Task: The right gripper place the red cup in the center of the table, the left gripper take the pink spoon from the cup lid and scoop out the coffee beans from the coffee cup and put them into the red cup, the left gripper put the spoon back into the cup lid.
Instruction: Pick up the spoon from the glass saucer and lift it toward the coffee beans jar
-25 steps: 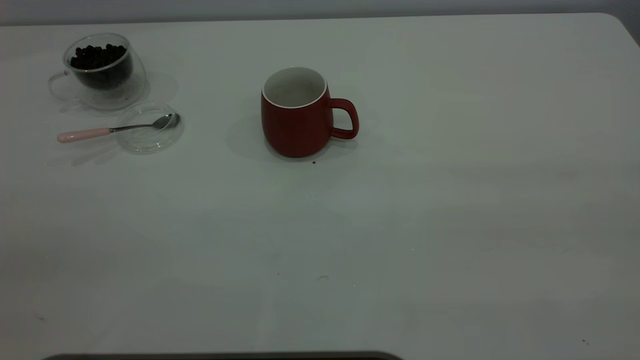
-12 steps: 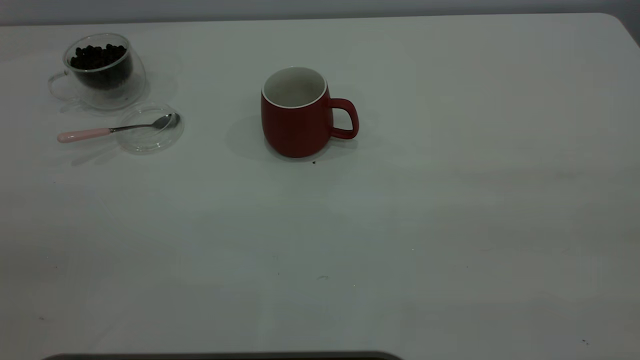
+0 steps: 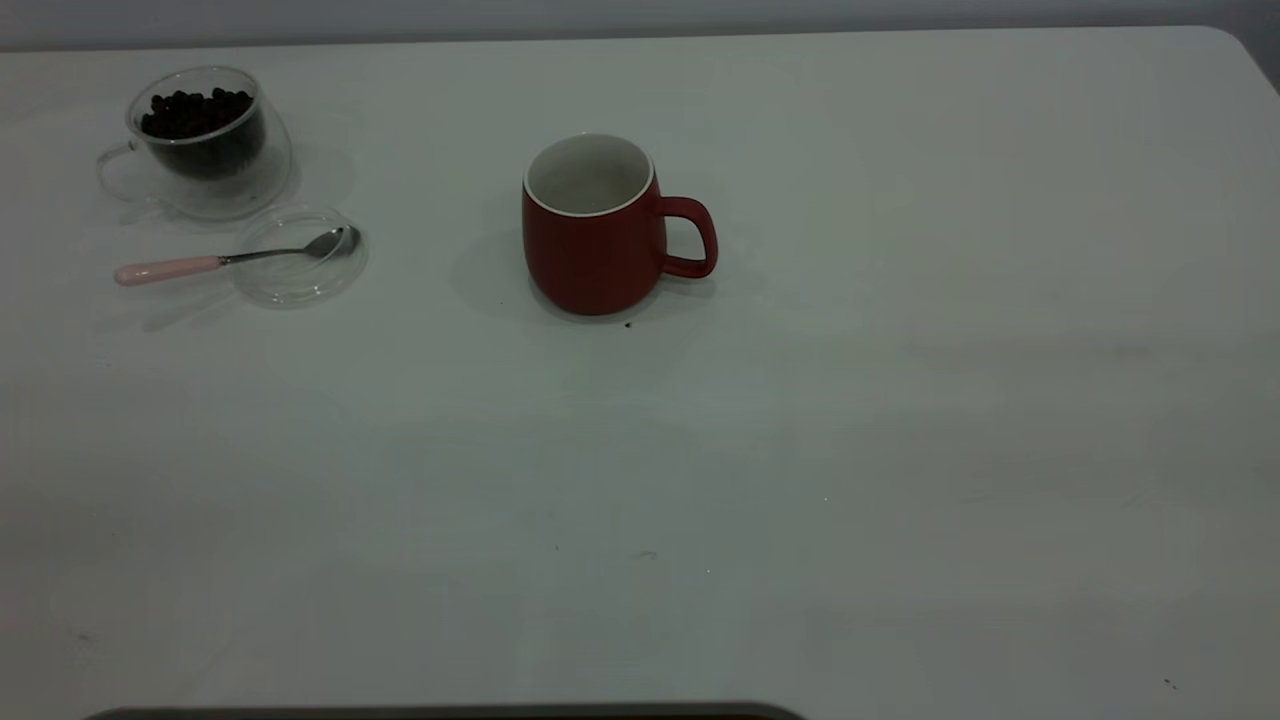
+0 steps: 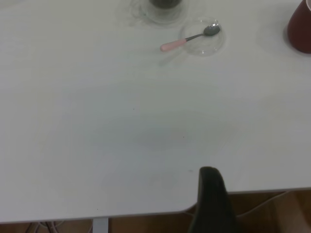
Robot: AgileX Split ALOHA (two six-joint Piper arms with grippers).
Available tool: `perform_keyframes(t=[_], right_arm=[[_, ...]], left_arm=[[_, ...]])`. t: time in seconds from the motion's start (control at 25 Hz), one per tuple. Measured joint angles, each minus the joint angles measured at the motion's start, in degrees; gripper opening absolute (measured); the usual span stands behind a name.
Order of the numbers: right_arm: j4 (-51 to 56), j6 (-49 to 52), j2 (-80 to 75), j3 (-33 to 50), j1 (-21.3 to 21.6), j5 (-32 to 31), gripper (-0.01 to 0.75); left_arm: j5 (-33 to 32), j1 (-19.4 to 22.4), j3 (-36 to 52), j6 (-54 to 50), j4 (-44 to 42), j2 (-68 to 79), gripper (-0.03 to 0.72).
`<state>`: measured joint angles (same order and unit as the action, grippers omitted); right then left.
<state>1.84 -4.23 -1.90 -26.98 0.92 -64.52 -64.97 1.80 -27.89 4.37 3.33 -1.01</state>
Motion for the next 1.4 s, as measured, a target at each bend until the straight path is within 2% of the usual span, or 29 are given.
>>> perform_keyframes(t=[0.72,0.84,1.0,1.12,1.4], right_arm=[[0.0,0.0,0.0,0.0,0.0,0.0,0.591],[0.0,0.0,0.0,0.0,0.0,0.0,0.591],[0.0,0.0,0.0,0.0,0.0,0.0,0.591],[0.0,0.0,0.0,0.0,0.0,0.0,0.591],[0.0,0.0,0.0,0.0,0.0,0.0,0.591]], left_arm=[[0.1,0.0,0.0,-2.1,-0.1,0.0,0.561],[1.4,0.0,-1.3,-4.4,-1.1,2.3,0.589],[6.9,0.0,-5.8,-5.2,-0.5,13.6,0.656],[11.9,0.0,-9.9,-5.2,3.3,26.1,0.686],[20.3,0.0,-20.3,-0.1,14.9,55.6,0.696]])
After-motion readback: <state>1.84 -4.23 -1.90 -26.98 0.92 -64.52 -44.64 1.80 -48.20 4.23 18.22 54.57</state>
